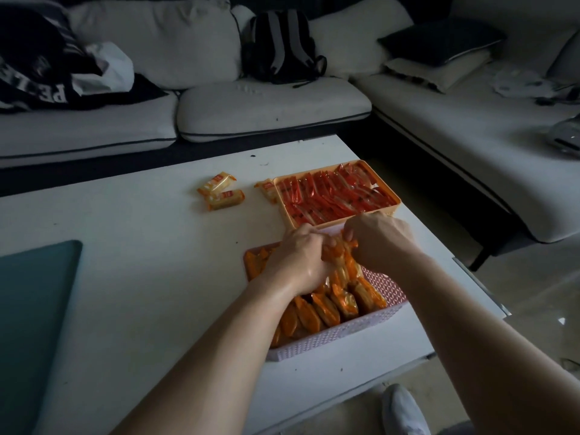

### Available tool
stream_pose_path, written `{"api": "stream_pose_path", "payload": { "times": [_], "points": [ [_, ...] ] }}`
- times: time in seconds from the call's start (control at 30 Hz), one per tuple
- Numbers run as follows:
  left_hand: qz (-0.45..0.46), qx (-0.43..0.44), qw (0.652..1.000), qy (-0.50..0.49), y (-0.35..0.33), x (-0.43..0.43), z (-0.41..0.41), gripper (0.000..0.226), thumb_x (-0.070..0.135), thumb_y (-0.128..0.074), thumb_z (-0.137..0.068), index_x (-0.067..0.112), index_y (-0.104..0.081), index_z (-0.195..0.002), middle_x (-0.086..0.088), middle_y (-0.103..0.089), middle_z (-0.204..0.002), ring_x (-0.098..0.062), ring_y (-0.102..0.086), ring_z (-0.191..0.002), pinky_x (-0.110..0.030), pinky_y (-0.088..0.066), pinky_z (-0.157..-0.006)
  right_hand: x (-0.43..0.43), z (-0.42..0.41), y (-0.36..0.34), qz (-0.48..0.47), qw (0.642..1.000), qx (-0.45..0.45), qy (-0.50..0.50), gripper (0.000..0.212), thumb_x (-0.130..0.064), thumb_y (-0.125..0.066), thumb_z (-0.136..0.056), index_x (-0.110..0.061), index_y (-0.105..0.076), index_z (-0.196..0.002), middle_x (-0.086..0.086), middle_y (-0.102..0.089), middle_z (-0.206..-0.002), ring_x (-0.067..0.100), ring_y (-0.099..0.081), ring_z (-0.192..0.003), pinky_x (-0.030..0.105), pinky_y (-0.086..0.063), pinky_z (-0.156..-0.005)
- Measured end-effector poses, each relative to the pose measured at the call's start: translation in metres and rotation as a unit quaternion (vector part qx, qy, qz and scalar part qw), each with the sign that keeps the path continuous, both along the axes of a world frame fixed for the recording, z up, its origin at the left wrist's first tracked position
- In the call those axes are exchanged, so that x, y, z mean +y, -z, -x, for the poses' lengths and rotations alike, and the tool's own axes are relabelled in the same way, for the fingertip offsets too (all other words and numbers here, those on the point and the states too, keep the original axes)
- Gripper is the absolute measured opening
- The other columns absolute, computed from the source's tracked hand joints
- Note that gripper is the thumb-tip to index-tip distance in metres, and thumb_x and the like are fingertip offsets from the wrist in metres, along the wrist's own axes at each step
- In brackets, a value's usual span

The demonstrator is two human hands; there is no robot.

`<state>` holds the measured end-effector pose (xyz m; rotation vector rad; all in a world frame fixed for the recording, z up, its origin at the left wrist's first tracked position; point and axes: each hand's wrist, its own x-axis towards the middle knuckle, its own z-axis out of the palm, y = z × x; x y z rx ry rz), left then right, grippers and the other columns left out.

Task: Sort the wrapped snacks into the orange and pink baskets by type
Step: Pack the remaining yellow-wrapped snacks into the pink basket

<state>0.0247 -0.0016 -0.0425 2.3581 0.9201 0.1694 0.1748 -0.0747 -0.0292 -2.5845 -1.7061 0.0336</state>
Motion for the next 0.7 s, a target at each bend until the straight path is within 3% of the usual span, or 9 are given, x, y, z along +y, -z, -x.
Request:
{"api": "stream_pose_path", "payload": {
  "times": [0.1,0.17,0.23,0.3,0.4,0.47,0.57,0.7],
  "points": [
    [-0.025,-0.074,0.996,-0.042,-0.013,0.009,0.016,0.028,0.043,-0.063,-0.096,0.031,-0.07,-0.12,0.006,-0.058,-0.123,-0.015,-0.055,-0.115,-0.031,-0.047,-0.09,0.003,0.019,-0.017,-0.078,0.997,0.021,0.016,0.013,-0.018,-0.061,-0.096,-0.021,-0.068,-0.107,-0.006,-0.066,-0.088,0.006,-0.061,-0.067,0.019,-0.048,-0.05],
    [0.008,-0.128,0.985,-0.113,-0.022,0.024,0.033,0.021,0.036,-0.064,-0.097,0.027,-0.072,-0.114,0.007,-0.063,-0.117,-0.013,-0.059,-0.105,-0.027,-0.049,-0.082,0.018,0.04,-0.028,-0.123,0.991,0.058,-0.009,0.008,-0.022,-0.06,-0.097,-0.02,-0.067,-0.101,-0.008,-0.063,-0.083,0.005,-0.061,-0.066,0.021,-0.051,-0.051],
    [0.069,-0.183,0.958,-0.209,-0.027,0.047,0.049,0.017,0.026,-0.06,-0.099,0.025,-0.072,-0.111,0.008,-0.067,-0.112,-0.011,-0.06,-0.1,-0.019,-0.045,-0.073,0.044,0.061,-0.034,-0.121,0.986,0.105,-0.05,0.009,-0.022,-0.06,-0.097,-0.021,-0.067,-0.102,-0.007,-0.066,-0.086,0.006,-0.063,-0.068,0.024,-0.056,-0.056],
    [0.065,-0.19,0.939,-0.28,-0.028,0.078,0.065,0.017,0.025,-0.059,-0.1,0.024,-0.073,-0.11,0.007,-0.068,-0.107,-0.014,-0.061,-0.097,-0.023,-0.044,-0.074,0.079,0.079,-0.038,-0.116,0.976,0.16,-0.091,0.016,-0.018,-0.06,-0.096,-0.021,-0.069,-0.109,-0.004,-0.07,-0.097,0.009,-0.066,-0.079,0.024,-0.058,-0.066],
    [0.04,-0.11,0.944,-0.308,-0.015,0.132,0.079,0.018,0.031,-0.06,-0.095,0.028,-0.069,-0.11,0.0,-0.069,-0.115,-0.026,-0.064,-0.102,-0.034,-0.053,-0.086,0.142,0.094,-0.039,-0.088,0.961,0.249,-0.081,0.028,-0.011,-0.061,-0.095,-0.016,-0.063,-0.123,0.002,-0.064,-0.111,0.014,-0.063,-0.087,0.022,-0.055,-0.068],
    [0.003,-0.021,0.954,-0.298,0.005,0.169,0.081,0.024,0.042,-0.063,-0.091,0.031,-0.066,-0.112,0.001,-0.07,-0.116,-0.027,-0.066,-0.1,-0.038,-0.055,-0.085,0.186,0.097,-0.03,-0.028,0.963,0.261,-0.054,0.042,-0.014,-0.061,-0.096,-0.013,-0.051,-0.138,0.008,-0.059,-0.125,0.021,-0.061,-0.101,0.03,-0.056,-0.082],
    [-0.083,0.075,0.959,-0.26,0.037,0.218,0.077,0.062,0.071,-0.065,-0.074,0.035,-0.057,-0.124,0.001,-0.067,-0.118,-0.026,-0.063,-0.102,-0.04,-0.054,-0.08,0.24,0.1,-0.005,0.07,0.974,0.216,-0.016,0.053,-0.02,-0.054,-0.1,-0.004,-0.036,-0.147,0.019,-0.048,-0.141,0.032,-0.052,-0.124,0.043,-0.048,-0.105],
    [-0.143,0.149,0.967,-0.152,0.065,0.266,0.059,0.098,0.045,-0.079,-0.072,0.034,-0.025,-0.153,0.0,-0.029,-0.16,-0.034,-0.03,-0.142,-0.046,-0.039,-0.107,0.277,0.097,0.023,0.17,0.979,0.106,0.038,0.064,-0.029,-0.044,-0.107,0.003,-0.016,-0.155,0.024,-0.024,-0.158,0.041,-0.025,-0.146,0.05,-0.023,-0.12]
  ]
}}
